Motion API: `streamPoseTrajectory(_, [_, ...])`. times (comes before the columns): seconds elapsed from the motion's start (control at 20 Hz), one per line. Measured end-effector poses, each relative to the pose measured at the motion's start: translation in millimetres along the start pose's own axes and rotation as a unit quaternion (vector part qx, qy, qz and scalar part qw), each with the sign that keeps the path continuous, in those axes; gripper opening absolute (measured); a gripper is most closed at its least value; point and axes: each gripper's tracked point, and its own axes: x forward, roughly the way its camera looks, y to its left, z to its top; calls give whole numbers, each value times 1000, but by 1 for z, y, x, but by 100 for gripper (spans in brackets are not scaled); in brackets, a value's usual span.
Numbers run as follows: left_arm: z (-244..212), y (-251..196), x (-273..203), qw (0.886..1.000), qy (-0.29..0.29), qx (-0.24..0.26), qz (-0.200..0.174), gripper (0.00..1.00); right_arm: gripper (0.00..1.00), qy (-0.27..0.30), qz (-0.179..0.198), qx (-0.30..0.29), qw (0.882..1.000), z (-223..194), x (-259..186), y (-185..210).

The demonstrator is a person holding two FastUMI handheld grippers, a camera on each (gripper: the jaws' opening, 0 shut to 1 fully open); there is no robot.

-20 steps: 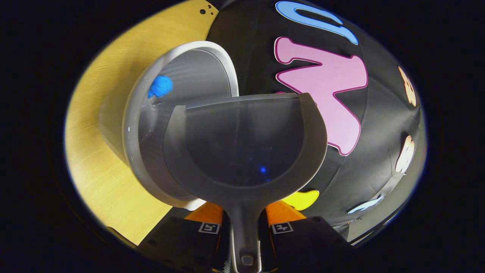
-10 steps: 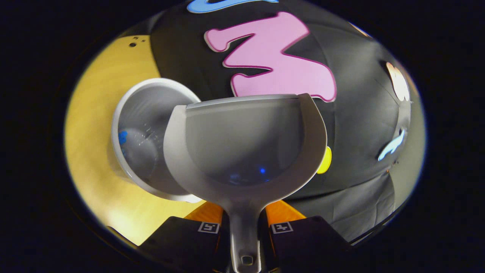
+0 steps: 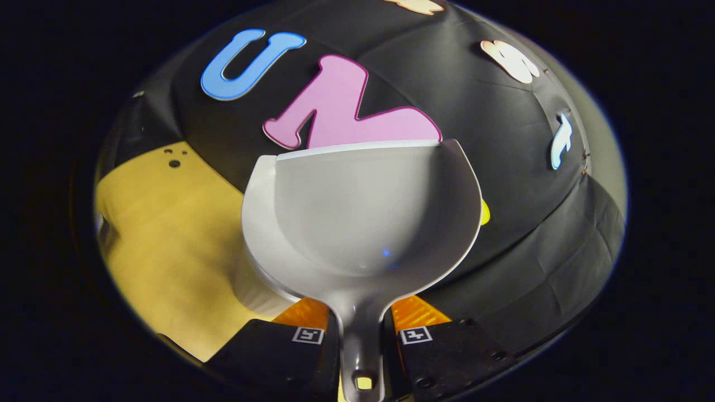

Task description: Pick up the small broom and dustpan from the desktop, sweep the trash into the dustpan with the broom, and then empty the trash into the garbage bin.

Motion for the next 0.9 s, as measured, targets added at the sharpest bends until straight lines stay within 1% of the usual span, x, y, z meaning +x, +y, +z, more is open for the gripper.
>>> streamPoseTrajectory(0.05, [0, 2, 2, 1000, 0, 0, 2, 25, 35, -3, 16, 15, 1000, 7, -3, 8])
streamPoseTrajectory(0.1, [0, 3, 3, 1000, -2, 2, 5, 22, 34, -5, 34, 34, 999, 12, -10, 20])
streamPoseTrajectory(0.15, [-1, 2, 3, 1000, -5, 1, 9, 25, 34, -2, 55, 52, 997, 10, -13, 36])
streamPoseTrajectory(0.25, [-2, 0, 4, 1000, -9, -10, 13, 25, 34, 9, 100, 85, 991, 4, -23, 76])
streamPoseTrajectory(0.3, [-2, -1, 5, 1000, -10, -19, 13, 25, 34, 18, 119, 90, 989, -3, -27, 94])
streamPoseTrajectory(0.35, [-4, -2, 6, 1000, -8, -28, 11, 25, 40, 32, 136, 91, 986, -12, -31, 110])
streamPoseTrajectory(0.4, [-4, -1, 6, 999, -4, -35, 12, 25, 35, 48, 155, 90, 983, -23, -38, 128])
streamPoseTrajectory(0.45, [-5, 1, 7, 999, -3, -37, 16, 25, 35, 62, 174, 89, 979, -33, -43, 148])
streamPoseTrajectory(0.55, [-2, 5, 9, 999, -2, -42, 21, 26, 35, 84, 215, 92, 969, -48, -56, 185])
streamPoseTrajectory(0.6, [-1, 7, 9, 999, -1, -45, 22, 22, 35, 96, 236, 93, 963, -57, -66, 203])
streamPoseTrajectory(0.65, [-2, 8, 10, 999, 1, -48, 22, 22, 34, 107, 256, 91, 956, -67, -76, 222])
streamPoseTrajectory(0.75, [-2, 13, 15, 998, 6, -51, 27, 29, 35, 129, 285, 81, 946, -87, -89, 252])
streamPoseTrajectory(0.8, [-2, 17, 19, 998, 8, -52, 29, 22, 35, 145, 299, 81, 940, -98, -93, 267])
streamPoseTrajectory(0.85, [-2, 20, 24, 998, 11, -54, 30, 25, 34, 163, 310, 88, 933, -106, -91, 280])
streamPoseTrajectory(0.9, [-3, 21, 27, 998, 13, -55, 31, 25, 34, 189, 321, 100, 922, -121, -93, 291])
